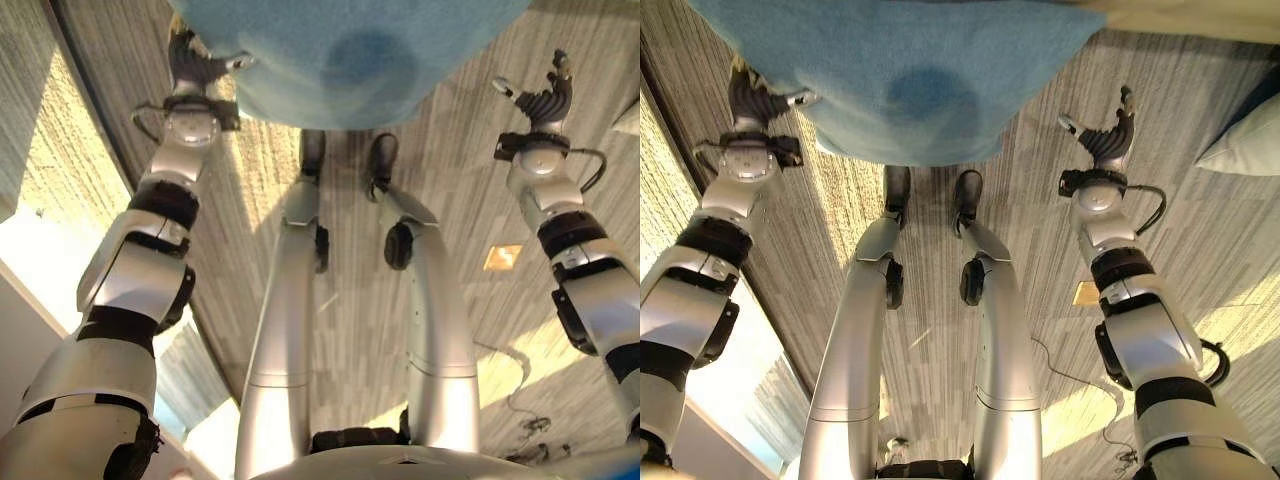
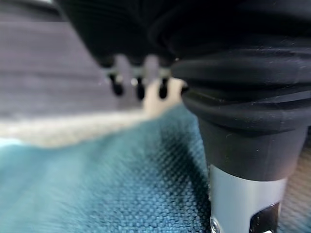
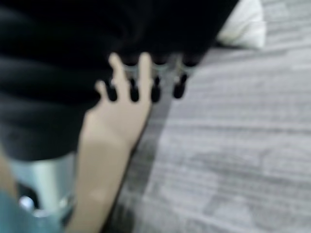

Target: Pick up all the scattered cushions and arrange them neatly on the sofa.

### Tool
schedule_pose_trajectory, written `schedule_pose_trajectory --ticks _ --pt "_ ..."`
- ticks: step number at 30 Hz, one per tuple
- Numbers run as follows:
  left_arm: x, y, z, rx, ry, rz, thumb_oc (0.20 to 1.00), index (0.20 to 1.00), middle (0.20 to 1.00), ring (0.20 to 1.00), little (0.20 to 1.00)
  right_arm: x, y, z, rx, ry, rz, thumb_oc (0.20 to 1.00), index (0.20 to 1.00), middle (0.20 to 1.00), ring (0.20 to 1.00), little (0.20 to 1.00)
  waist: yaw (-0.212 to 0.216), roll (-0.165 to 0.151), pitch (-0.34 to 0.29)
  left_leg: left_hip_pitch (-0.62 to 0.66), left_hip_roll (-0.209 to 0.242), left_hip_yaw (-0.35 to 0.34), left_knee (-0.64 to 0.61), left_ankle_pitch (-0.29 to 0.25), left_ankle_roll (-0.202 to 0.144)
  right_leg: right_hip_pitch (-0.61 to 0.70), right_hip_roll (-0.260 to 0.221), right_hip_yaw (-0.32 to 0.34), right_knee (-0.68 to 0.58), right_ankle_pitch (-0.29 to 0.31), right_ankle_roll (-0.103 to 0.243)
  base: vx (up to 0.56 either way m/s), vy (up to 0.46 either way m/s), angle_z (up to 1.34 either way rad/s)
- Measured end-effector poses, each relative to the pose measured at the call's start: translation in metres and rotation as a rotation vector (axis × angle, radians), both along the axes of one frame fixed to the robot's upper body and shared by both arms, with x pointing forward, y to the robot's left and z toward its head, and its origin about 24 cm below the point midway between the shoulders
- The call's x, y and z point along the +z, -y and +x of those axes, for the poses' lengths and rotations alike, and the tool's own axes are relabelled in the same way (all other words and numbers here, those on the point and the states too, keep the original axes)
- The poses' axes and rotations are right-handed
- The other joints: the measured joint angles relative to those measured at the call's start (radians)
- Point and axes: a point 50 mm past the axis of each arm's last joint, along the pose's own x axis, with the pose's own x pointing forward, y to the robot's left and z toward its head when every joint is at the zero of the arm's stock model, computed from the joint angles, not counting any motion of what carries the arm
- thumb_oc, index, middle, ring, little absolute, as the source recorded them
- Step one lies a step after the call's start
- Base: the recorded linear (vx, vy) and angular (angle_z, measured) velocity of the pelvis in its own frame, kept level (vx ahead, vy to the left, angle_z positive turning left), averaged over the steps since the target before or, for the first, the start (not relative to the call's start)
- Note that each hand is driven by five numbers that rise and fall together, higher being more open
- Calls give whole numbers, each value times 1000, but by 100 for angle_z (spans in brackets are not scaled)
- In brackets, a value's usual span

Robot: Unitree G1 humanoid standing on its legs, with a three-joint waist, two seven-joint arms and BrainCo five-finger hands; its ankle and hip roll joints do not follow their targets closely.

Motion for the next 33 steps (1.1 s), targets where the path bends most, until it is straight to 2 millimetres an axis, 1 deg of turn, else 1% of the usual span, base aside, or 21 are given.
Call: schedule_pose_trajectory --ticks 1,2,5,6,10,15,16,18,19,20,22,24,25,26,27,28,30,33 --pt "2 3 0 -11 5 -12 1000 1000 1000 1000 1000 3 -3 1 10 1 -12 1000 1000 1000 1000 1000 1 0 1 -11 0 3 7 -1 -1 -12 0 4 9 0 0 0 0 0" --pt "2 4 1 -18 3 -19 1000 1000 1000 1000 1000 12 -9 2 33 22 -17 1000 1000 1000 1000 1000 4 0 1 -15 0 5 15 -5 -2 -18 0 5 18 -3 -3 0 0 0" --pt "1 9 2 -27 3 -25 1000 1000 1000 1000 1000 19 -18 4 62 36 -20 1000 1000 1000 1000 1000 11 0 0 -15 1 4 16 -4 -2 -18 0 4 20 -4 -3 0 0 0" --pt "0 13 2 -30 5 -24 1000 1000 1000 1000 1000 23 -25 5 83 44 -24 1000 1000 1000 1000 1000 18 0 0 -16 1 5 16 -3 -3 -19 0 4 21 -4 -4 0 0 0" --pt "0 23 2 -53 9 -8 1000 1000 1000 1000 1000 21 -34 6 105 31 -28 1000 1000 1000 1000 1000 26 1 -1 -15 3 10 13 -1 -4 -22 -1 5 22 -2 -6 0 0 0" --pt "1 27 2 -53 12 -15 1000 1000 1000 1000 1000 23 -45 7 139 26 -50 1000 1000 1000 1000 1000 30 1 -2 -15 7 21 11 0 -3 -26 2 13 24 0 -7 0 0 0" --pt "1 26 2 -50 13 -14 1000 1000 1000 1000 1000 25 -43 6 138 27 -69 1000 1000 1000 1000 1000 31 1 -2 -14 7 21 11 0 -3 -26 2 13 24 0 -8 0 0 0" --pt "1 25 2 -48 11 -12 1000 1000 1000 1000 1000 31 -46 3 168 46 -106 1000 1000 1000 1000 1000 31 1 -2 -13 8 22 10 3 -3 -26 3 14 24 1 -9 0 0 0" --pt "0 25 2 -46 8 -11 1000 1000 1000 1000 1000 32 -45 3 172 47 -115 1000 1000 1000 1000 1000 32 2 -4 -13 8 21 10 3 -3 -26 3 14 24 1 -9 0 0 0" --pt "2 26 1 -51 7 -4 1000 1000 1000 1000 1000 33 -38 2 170 42 -131 1000 1000 1000 1000 1000 34 2 -4 -11 8 22 8 4 -3 -25 3 14 23 2 -10 0 0 0" --pt "2 24 0 -50 7 6 1000 1000 1000 1000 1000 25 -25 -2 172 28 -137 1000 1000 1000 1000 1000 35 2 -4 -2 8 22 1 6 -4 -17 3 14 17 3 -11 0 0 0" --pt "-2 23 1 -45 -3 7 1000 1000 1000 1000 1000 20 -17 -3 163 21 -108 1000 1000 1000 1000 1000 33 1 -5 11 7 21 -4 7 -3 -4 3 14 13 3 -11 0 0 0" --pt "-3 23 1 -45 -8 7 1000 1000 1000 1000 1000 10 -13 -3 158 -1 -95 1000 1000 1000 1000 1000 29 1 -8 14 8 22 -10 9 -3 -1 3 15 8 5 -9 0 0 0" --pt "-5 23 1 -45 -11 11 1000 1000 1000 1000 1000 9 -12 -4 171 9 -73 1000 1000 1000 1000 1000 31 1 -16 14 7 21 -15 11 -4 -2 3 15 3 6 -7 0 0 0" --pt "-3 23 0 -46 -6 13 1000 1000 1000 1000 1000 -4 -7 -6 183 -12 -46 1000 1000 1000 1000 1000 28 1 -22 14 7 21 -24 14 -4 -2 3 15 -3 8 -4 -26 -43 0" --pt "-2 23 0 -49 0 10 1000 1000 1000 1000 1000 -12 -2 -7 194 -21 -8 1000 1000 1000 1000 1000 27 1 -22 15 7 21 -31 19 -5 -2 4 15 -10 10 -1 -20 -39 0" --pt "-2 21 -1 -55 4 16 1000 1000 1000 1000 1000 -19 7 -8 222 -35 76 1000 1000 1000 1000 1000 25 1 -22 14 7 21 -31 20 -5 -2 4 15 -11 12 -1 -7 -16 -1" --pt "-2 20 -2 -54 1 19 1000 1000 1000 1000 1000 -14 4 -6 276 -26 119 1000 1000 1000 1000 1000 22 1 -22 9 6 25 -20 19 -6 -13 2 21 6 9 0 0 0 0"
